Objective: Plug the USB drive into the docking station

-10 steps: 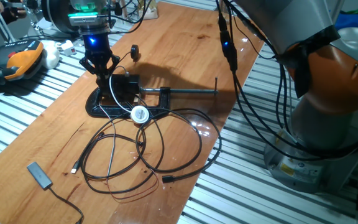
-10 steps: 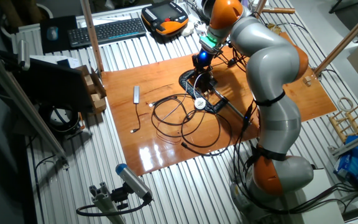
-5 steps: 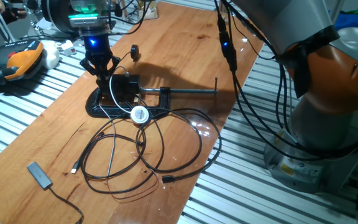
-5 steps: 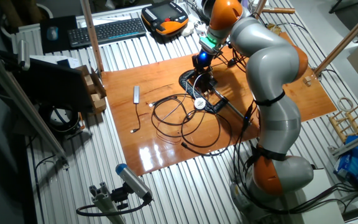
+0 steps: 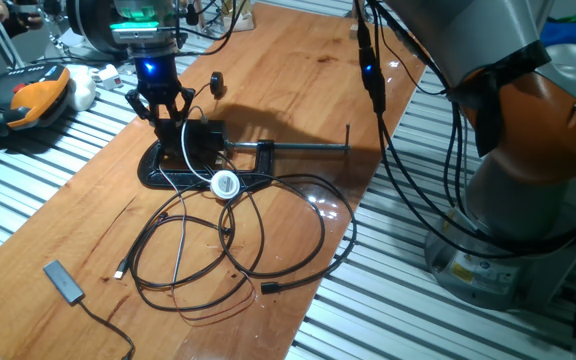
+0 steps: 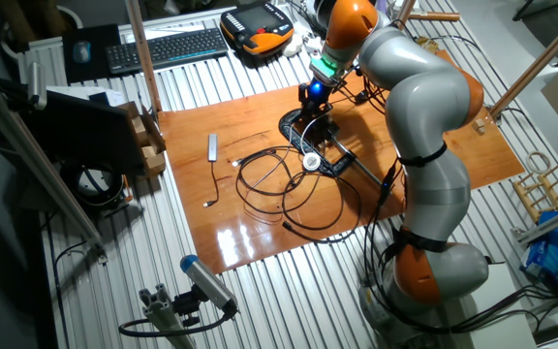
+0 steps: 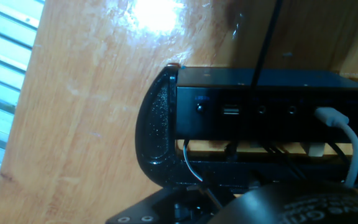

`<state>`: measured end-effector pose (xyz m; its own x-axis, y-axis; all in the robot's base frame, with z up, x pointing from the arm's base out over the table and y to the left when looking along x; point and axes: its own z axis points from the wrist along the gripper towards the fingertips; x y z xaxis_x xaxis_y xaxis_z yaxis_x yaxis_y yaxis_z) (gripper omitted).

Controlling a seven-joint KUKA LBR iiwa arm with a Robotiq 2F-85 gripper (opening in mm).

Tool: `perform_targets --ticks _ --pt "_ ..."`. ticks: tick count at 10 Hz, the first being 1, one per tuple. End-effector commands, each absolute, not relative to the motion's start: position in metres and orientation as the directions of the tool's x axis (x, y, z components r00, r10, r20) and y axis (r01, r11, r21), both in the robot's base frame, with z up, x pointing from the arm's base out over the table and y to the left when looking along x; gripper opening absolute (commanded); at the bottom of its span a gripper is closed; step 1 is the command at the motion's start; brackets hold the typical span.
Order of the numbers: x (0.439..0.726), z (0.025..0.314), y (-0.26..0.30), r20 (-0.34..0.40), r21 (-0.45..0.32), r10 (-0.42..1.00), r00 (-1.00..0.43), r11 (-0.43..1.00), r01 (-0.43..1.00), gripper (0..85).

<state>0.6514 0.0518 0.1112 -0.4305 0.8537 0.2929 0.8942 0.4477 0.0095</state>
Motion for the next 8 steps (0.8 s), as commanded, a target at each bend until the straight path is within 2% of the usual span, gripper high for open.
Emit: perform_targets --ticks 1,8 --pt "0.6512 0.1109 0.0517 0.291 0.009 0.854 -0.431 0.448 0.894 34.0" --pt "0.6505 0.1024 0.051 0.272 0.007 0.858 -0.437 0.452 0.892 34.0"
